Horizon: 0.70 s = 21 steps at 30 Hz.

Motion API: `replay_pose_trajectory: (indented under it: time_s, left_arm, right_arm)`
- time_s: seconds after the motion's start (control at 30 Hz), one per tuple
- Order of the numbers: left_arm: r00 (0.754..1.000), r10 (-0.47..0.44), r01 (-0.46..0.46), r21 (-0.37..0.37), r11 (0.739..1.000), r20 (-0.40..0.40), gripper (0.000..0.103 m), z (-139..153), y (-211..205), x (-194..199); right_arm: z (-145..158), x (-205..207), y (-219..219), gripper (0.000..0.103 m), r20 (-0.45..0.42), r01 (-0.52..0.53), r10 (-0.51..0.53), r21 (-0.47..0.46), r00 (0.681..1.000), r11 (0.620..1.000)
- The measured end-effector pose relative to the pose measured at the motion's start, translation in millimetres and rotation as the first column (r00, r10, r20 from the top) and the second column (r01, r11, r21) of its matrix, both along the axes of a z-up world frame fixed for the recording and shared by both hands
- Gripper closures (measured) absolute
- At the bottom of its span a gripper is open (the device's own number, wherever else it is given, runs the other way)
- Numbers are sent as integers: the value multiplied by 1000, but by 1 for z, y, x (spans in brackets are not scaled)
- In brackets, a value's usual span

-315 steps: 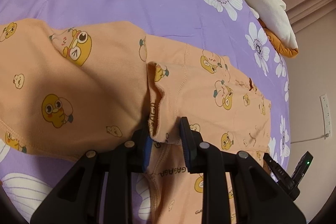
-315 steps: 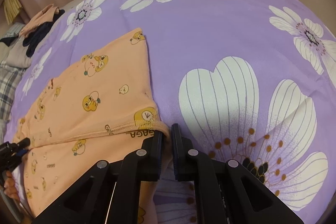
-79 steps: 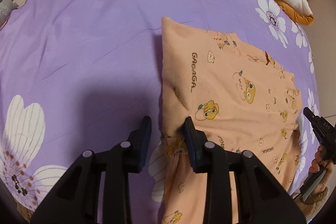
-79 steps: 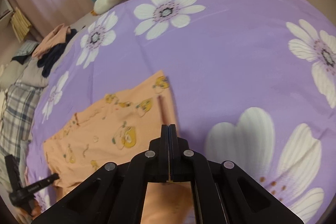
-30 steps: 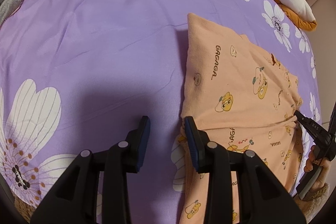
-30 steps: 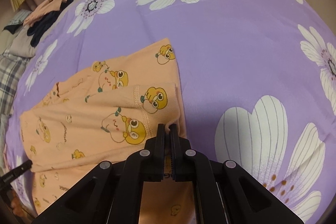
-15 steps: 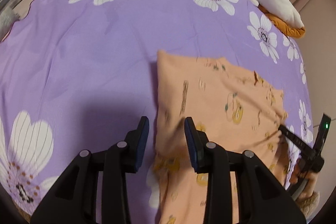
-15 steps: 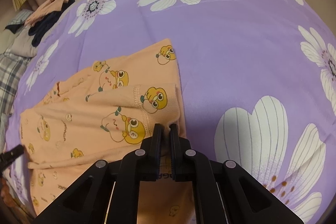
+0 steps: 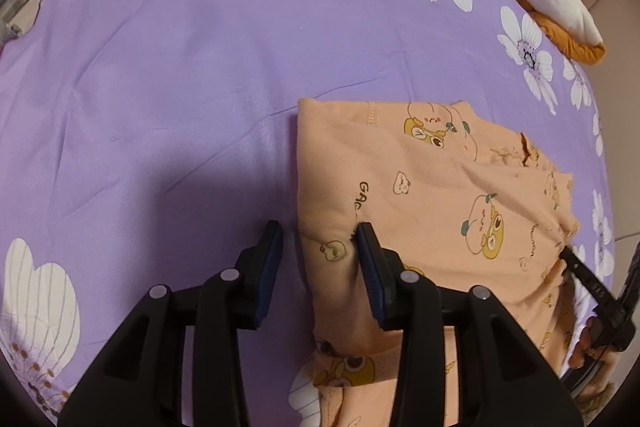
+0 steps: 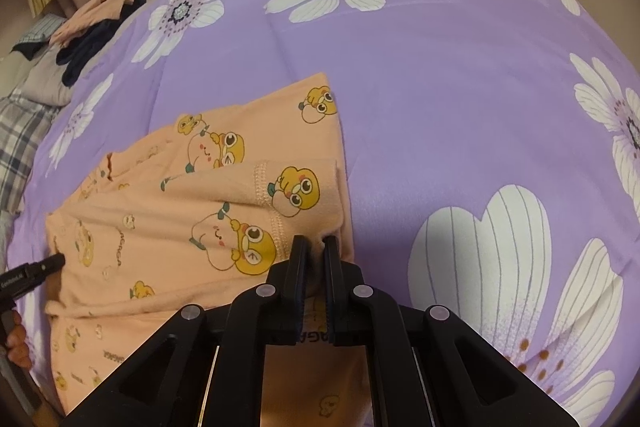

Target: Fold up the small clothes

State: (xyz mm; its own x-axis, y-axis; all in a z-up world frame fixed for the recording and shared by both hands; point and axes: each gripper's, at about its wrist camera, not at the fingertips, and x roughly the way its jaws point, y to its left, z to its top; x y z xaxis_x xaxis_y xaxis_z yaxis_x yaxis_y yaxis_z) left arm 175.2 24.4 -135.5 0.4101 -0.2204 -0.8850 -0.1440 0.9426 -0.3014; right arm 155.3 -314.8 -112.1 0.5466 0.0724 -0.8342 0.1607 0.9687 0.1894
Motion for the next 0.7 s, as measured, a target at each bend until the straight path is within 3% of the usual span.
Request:
replay_pose_trajectory:
  time_s: [0.17, 0.3, 0.33, 0.4, 0.43, 0.47, 0.7]
  left_arm:
    - [1000, 6, -7, -47, 999, -18, 57, 3, 1, 7]
    - [1000, 8, -8, -43, 999, 0, 57, 17, 0, -15]
    - [1000, 3, -2, -56, 998, 18, 55, 22, 1, -27]
    - [999, -6, 10, -80, 997, 47, 46, 30, 2, -50]
    - [998, -5, 11, -91, 996, 63, 38, 35, 4, -65]
    - [997, -8, 15, -96, 995, 78, 33, 40, 6, -80]
    - [992, -44, 62, -151, 987, 115, 29, 46, 7, -166]
  right_arm:
    - [1, 2, 6, 99, 6, -20, 20, -57, 1000, 998]
    - [8, -3, 8, 97, 22, -7, 8, -73, 1000, 997]
    - [10, -6, 7, 91, 26, 0, 2, -60, 1000, 998]
    - [16, -19, 5, 64, 44, -3, 4, -22, 999, 1000]
    - [20, -25, 4, 42, 53, -1, 2, -17, 999, 1000]
    - [25, -34, 3, 38, 66, 5, -4, -16, 998, 1000]
    - [59, -107, -6, 36, 158, -42, 33, 57, 987, 998]
